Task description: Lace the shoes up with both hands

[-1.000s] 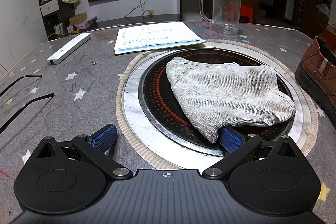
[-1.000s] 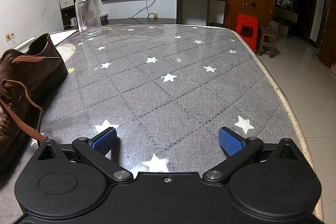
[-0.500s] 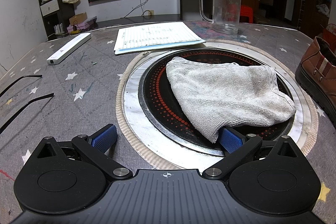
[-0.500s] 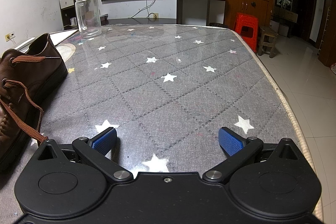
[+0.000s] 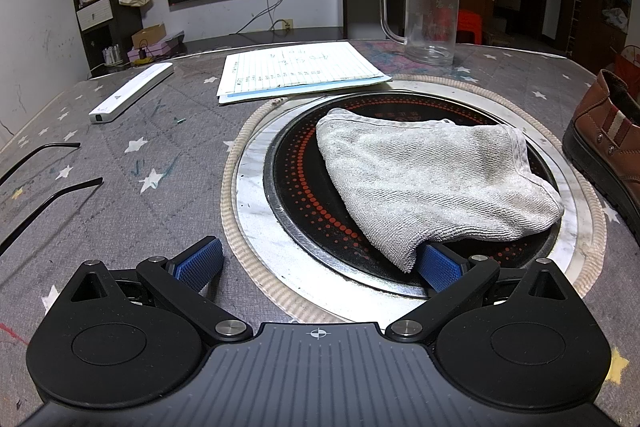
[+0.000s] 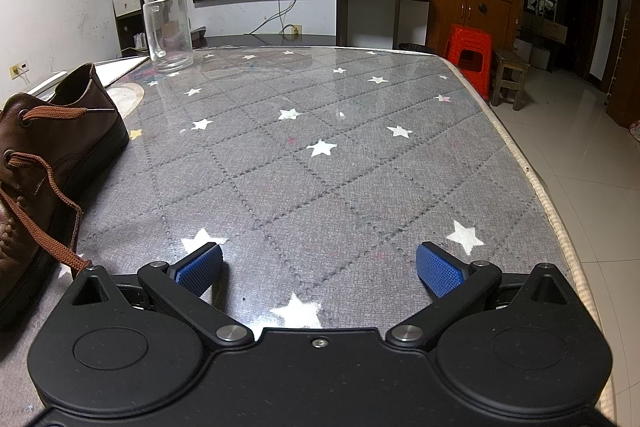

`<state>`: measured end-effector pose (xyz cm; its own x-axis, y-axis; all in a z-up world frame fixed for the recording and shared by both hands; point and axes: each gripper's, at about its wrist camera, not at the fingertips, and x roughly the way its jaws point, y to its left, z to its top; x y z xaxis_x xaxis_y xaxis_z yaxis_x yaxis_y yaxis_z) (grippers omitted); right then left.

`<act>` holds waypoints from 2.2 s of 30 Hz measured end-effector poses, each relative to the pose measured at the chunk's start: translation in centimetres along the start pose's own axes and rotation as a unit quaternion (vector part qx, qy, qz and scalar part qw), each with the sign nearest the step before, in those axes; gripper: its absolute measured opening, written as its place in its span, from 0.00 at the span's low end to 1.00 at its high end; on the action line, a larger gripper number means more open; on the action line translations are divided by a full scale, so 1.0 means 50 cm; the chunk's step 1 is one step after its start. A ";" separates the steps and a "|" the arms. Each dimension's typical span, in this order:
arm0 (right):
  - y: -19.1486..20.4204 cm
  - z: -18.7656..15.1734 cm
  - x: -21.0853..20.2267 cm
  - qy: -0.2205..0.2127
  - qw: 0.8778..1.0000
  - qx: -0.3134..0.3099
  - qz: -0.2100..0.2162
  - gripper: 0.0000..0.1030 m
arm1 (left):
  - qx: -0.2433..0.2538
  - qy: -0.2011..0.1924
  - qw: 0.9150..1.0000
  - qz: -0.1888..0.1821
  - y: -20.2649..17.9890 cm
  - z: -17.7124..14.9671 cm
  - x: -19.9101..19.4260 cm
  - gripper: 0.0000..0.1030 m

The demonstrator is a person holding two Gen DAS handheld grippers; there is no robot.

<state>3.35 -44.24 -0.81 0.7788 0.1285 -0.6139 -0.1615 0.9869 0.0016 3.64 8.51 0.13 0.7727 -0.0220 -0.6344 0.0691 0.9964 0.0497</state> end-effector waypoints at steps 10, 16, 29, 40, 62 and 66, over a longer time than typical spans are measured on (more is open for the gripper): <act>0.000 0.000 0.000 0.000 1.000 0.000 0.000 1.00 | 0.000 0.000 1.000 0.000 0.007 0.002 0.003 1.00; 0.000 0.000 0.000 0.000 1.000 0.000 0.000 1.00 | 0.000 0.000 1.000 0.000 0.006 0.001 0.003 1.00; 0.000 0.000 0.000 0.000 1.000 0.000 0.000 1.00 | 0.000 0.000 1.000 0.000 0.008 0.002 0.004 1.00; 0.000 0.000 0.000 0.000 1.000 0.000 0.000 1.00 | 0.000 0.000 1.000 0.000 0.005 0.002 0.004 1.00; 0.001 0.000 0.000 0.000 1.000 0.000 0.000 1.00 | 0.000 0.000 1.000 0.000 0.006 0.001 0.002 1.00; 0.001 0.000 0.000 0.000 1.000 0.000 0.000 1.00 | 0.000 0.000 1.000 0.000 0.007 0.001 0.003 1.00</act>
<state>3.35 -44.21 -0.83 0.7791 0.1281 -0.6137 -0.1611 0.9869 0.0014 3.83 8.85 0.10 0.7727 -0.0219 -0.6344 0.0691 0.9964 0.0497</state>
